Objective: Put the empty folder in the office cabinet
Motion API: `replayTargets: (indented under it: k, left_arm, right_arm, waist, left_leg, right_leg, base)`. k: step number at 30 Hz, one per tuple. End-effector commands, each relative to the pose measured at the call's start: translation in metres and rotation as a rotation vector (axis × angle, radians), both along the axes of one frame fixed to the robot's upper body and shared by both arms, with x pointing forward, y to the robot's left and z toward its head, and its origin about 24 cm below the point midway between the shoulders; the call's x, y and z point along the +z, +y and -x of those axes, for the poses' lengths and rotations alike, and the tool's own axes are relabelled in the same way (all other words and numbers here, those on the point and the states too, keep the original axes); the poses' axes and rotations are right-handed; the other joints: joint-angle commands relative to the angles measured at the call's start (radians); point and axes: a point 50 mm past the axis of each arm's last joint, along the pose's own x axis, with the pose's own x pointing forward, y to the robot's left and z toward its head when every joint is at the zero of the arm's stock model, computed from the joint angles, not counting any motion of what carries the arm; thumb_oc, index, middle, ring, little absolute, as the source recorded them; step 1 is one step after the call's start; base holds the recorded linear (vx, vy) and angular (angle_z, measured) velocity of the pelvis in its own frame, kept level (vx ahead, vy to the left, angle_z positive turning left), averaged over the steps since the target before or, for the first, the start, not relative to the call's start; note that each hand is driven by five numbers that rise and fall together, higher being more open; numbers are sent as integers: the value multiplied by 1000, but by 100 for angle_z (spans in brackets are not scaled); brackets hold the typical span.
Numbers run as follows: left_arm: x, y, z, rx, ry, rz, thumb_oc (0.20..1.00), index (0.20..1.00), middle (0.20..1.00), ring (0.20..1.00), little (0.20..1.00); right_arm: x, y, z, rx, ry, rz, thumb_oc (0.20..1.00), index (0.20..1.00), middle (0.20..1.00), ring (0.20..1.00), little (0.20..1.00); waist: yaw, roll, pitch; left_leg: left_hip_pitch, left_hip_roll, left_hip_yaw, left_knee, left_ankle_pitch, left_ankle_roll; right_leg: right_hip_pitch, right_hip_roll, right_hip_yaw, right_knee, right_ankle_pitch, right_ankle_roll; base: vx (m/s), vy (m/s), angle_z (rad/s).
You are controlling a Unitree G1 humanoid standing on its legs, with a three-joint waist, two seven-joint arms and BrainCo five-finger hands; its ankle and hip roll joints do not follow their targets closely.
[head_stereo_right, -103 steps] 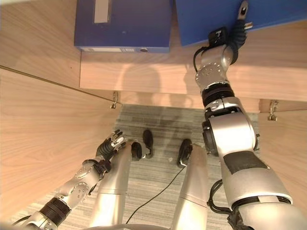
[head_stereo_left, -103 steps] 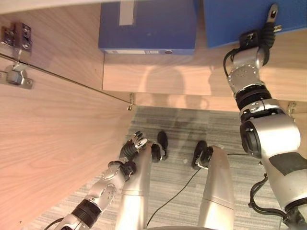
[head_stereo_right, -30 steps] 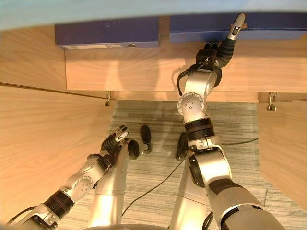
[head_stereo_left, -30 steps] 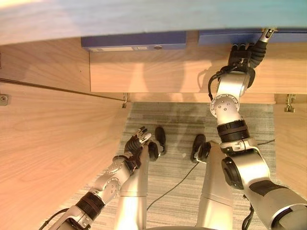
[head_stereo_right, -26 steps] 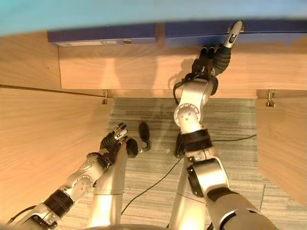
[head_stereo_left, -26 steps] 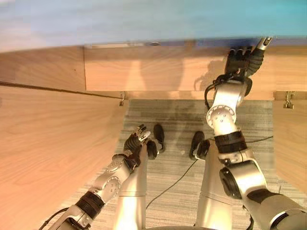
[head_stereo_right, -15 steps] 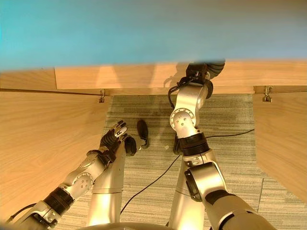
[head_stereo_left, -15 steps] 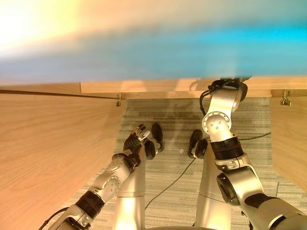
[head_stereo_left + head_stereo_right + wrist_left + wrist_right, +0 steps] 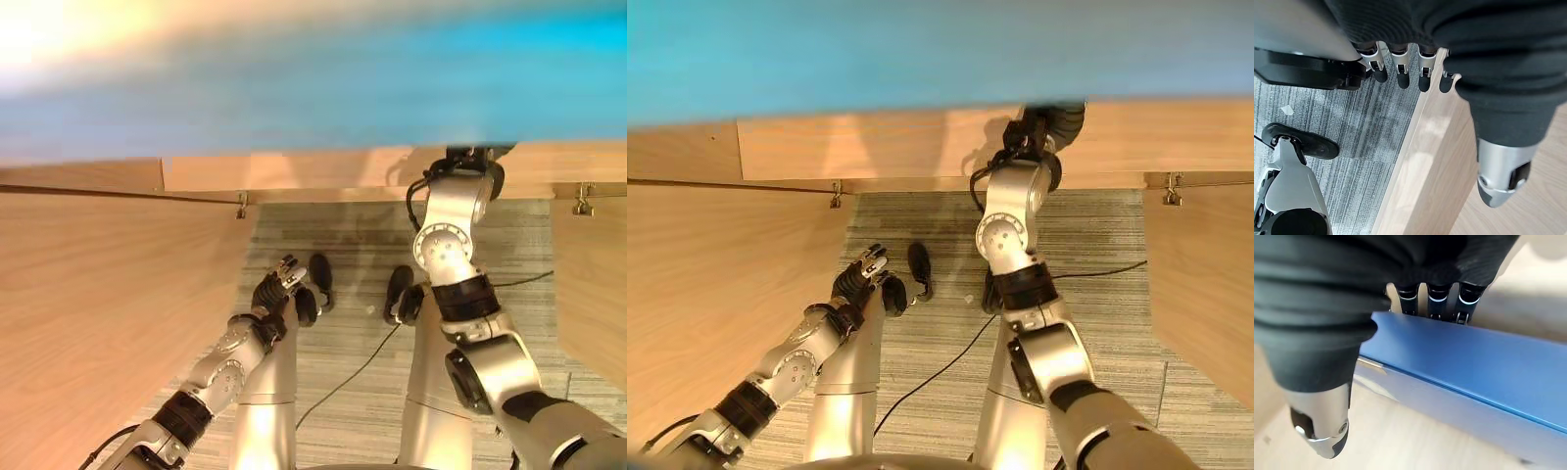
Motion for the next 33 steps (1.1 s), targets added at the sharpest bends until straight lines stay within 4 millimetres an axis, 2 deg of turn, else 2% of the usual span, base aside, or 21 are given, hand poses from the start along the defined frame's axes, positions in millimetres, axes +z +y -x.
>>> replayTargets:
  k: [1,4,5,8,9,12,13,14,16,18,21,23,25,26,27,29,33]
  left_arm:
    - [-21,19,24,24,95,-40,1000,1000,1000,1000,1000]
    - [-21,25,25,42,99,-57,1000,1000,1000,1000,1000]
    - [-19,31,25,49,92,-81,1000,1000,1000,1000,1000]
    - [-15,40,26,58,67,-106,1000,1000,1000,1000,1000]
    - [-15,40,26,57,66,-105,1000,1000,1000,1000,1000]
    - [-7,59,27,102,31,-145,1000,1000,1000,1000,1000]
    - [-7,58,27,102,30,-144,1000,1000,1000,1000,1000]
    - [-5,69,32,119,18,-172,1000,1000,1000,1000,1000]
    - [-6,71,35,115,22,-180,1000,1000,1000,1000,1000]
    - [-4,76,38,102,16,-204,1000,1000,1000,1000,1000]
    - [-6,80,44,70,29,-221,1000,1000,1000,1000,1000]
    - [-5,81,45,61,24,-222,1000,1000,1000,1000,1000]
    - [0,83,47,49,6,-213,1000,1000,1000,1000,1000]
    - [0,83,47,49,6,-211,1000,1000,1000,1000,1000]
    - [2,83,48,39,0,-209,1000,1000,1000,1000,1000]
    - [6,85,48,32,-16,-206,1000,1000,1000,1000,1000]
    - [9,88,50,27,-27,-199,1000,1000,1000,1000,1000]
  right_arm:
    - [-1,9,7,71,-26,77,1000,1000,1000,1000,1000]
    - [-7,11,10,76,-7,156,1000,1000,1000,1000,1000]
    - [-9,12,10,66,13,300,1000,1000,1000,1000,1000]
    - [-13,0,10,-8,55,548,1000,1000,1000,1000,1000]
    - [-13,1,10,-9,55,550,1000,1000,1000,1000,1000]
    - [-9,-26,5,-179,141,932,1000,1000,1000,1000,1000]
    - [-8,-26,5,-180,141,935,1000,1000,1000,1000,1000]
    - [5,-45,1,-311,188,1196,1000,1000,1000,1000,1000]
    - [13,-48,0,-334,190,1252,1000,1000,1000,1000,1000]
    - [32,-52,2,-407,167,1417,1000,1000,1000,1000,1000]
    - [47,-55,13,-442,118,1604,1000,1000,1000,1000,1000]
    - [53,-54,16,-452,96,1659,1000,1000,1000,1000,1000]
    - [65,-49,29,-474,23,1804,1000,1000,1000,1000,1000]
    - [65,-49,29,-474,23,1806,1000,1000,1000,1000,1000]
    - [71,-46,38,-489,-21,1883,1000,1000,1000,1000,1000]
    - [77,-44,44,-510,-49,1967,1000,1000,1000,1000,1000]
    - [81,-37,50,-500,-94,2077,1000,1000,1000,1000,1000]
  waist:
    - [11,-1,55]
    - [12,-3,56]
    - [13,-7,59]
    - [12,-11,66]
    - [12,-10,66]
    - [12,-16,71]
    - [11,-15,72]
    - [12,-23,70]
    - [10,-22,68]
    - [7,-29,64]
    - [-1,-32,55]
    - [-3,-32,53]
    - [-10,-34,51]
    - [-11,-33,51]
    - [-16,-32,50]
    - [-16,-31,50]
    - [-19,-28,50]
  left_leg:
    - [-34,-26,-109,-16,-7,-32]
    - [-37,-29,-112,-20,-3,-32]
    - [-38,-29,-109,-24,0,-32]
    - [-43,-33,-109,-26,3,-30]
    - [-44,-33,-109,-26,3,-30]
    - [-55,-32,-112,-25,6,-30]
    - [-56,-32,-112,-24,6,-31]
    - [-64,-30,-112,-24,7,-31]
    - [-69,-28,-112,-24,8,-31]
    - [-74,-25,-113,-26,9,-33]
    - [-82,-25,-113,-27,9,-34]
    - [-85,-24,-112,-25,8,-33]
    - [-91,-19,-112,-22,5,-35]
    - [-92,-19,-112,-21,5,-35]
    - [-99,-17,-114,-20,5,-36]
    - [-102,-14,-114,-21,8,-38]
    - [-107,-13,-116,-24,12,-40]
  right_leg:
    - [2,-29,39,-135,156,52]
    - [3,-30,34,-138,158,51]
    - [1,-31,34,-143,163,52]
    - [-5,-33,34,-144,166,53]
    - [-6,-33,34,-144,166,53]
    - [-19,-39,31,-141,172,53]
    - [-19,-39,31,-140,171,53]
    - [-25,-39,29,-146,178,53]
    - [-27,-38,26,-149,181,54]
    - [-30,-39,24,-154,185,56]
    - [-36,-38,22,-154,183,56]
    - [-39,-38,23,-154,183,57]
    - [-45,-39,24,-155,184,58]
    - [-46,-39,24,-154,184,58]
    - [-52,-41,23,-153,182,59]
    - [-58,-43,22,-153,183,61]
    - [-63,-43,22,-153,184,62]
  base:
    - [0,0,0]
    - [-12,-12,0]
    - [-32,-29,0]
    - [-11,-8,0]
    - [0,0,0]
    - [0,0,0]
    - [0,0,0]
    - [0,0,0]
    - [-11,-7,-8]
    - [-16,2,-6]
    - [0,0,0]
    - [0,0,0]
    - [0,0,0]
    - [0,0,0]
    - [0,0,0]
    - [0,0,0]
    - [-13,2,-7]
